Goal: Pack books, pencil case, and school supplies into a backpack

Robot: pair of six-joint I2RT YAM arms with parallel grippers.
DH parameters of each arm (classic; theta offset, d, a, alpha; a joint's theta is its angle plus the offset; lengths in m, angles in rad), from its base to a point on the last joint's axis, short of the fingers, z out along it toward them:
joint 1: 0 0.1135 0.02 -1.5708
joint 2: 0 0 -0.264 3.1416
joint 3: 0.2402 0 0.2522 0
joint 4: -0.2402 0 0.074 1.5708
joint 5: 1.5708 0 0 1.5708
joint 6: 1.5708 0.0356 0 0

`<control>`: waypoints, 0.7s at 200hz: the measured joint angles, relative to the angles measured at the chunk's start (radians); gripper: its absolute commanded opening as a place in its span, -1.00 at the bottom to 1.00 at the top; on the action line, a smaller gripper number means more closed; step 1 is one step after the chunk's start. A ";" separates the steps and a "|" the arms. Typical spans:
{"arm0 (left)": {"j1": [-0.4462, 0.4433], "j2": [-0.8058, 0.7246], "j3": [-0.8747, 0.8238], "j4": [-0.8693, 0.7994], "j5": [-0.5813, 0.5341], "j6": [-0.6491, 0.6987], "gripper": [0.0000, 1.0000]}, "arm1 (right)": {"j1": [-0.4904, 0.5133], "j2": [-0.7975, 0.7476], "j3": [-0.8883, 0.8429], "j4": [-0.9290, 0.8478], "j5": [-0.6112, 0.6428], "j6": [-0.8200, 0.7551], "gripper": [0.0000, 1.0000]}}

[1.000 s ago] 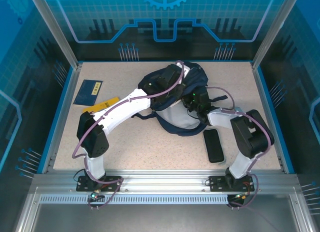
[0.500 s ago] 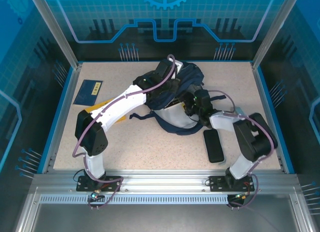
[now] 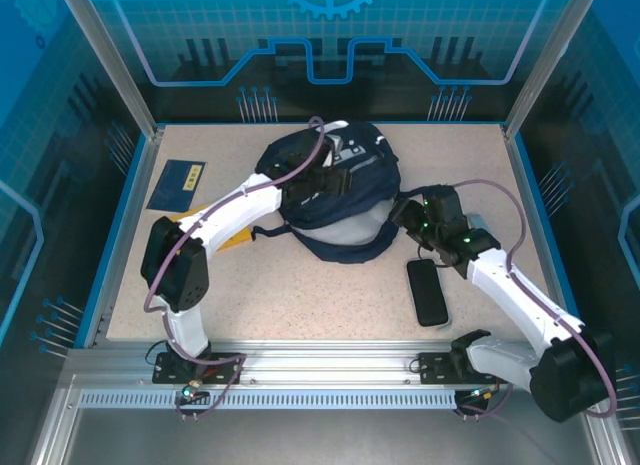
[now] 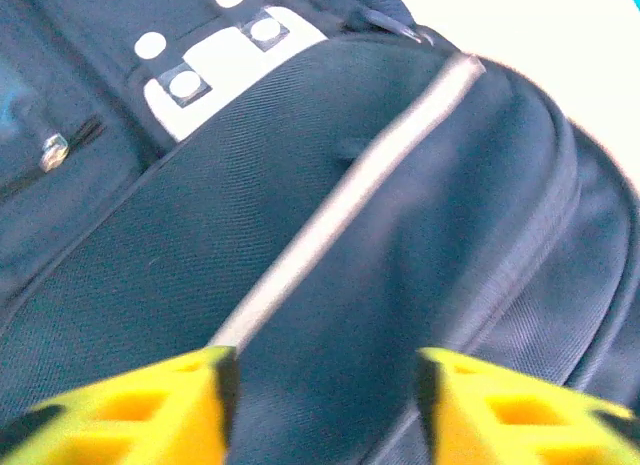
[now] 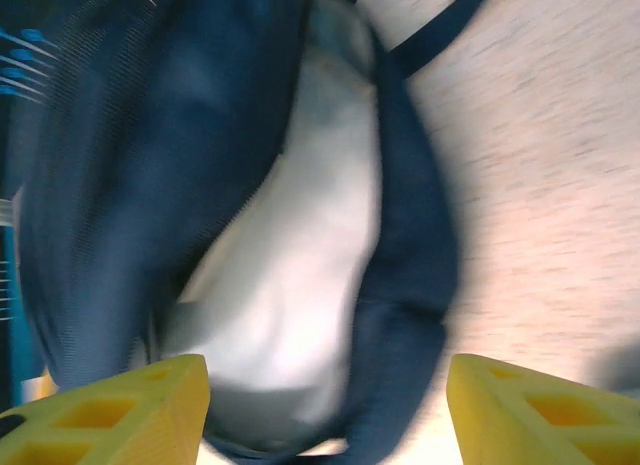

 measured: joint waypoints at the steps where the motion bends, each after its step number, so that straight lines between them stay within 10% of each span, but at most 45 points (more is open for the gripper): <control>1: 0.003 -0.004 -0.007 0.000 0.003 -0.005 0.44 | 0.000 -0.003 0.004 -0.011 0.006 -0.009 0.42; 45: 0.129 -0.173 -0.275 0.033 0.020 -0.116 0.92 | -0.005 -0.089 0.068 -0.159 0.059 -0.226 0.78; 140: 0.435 -0.013 -0.313 0.017 0.010 -0.284 0.97 | 0.090 0.085 0.119 -0.079 -0.089 -0.293 0.83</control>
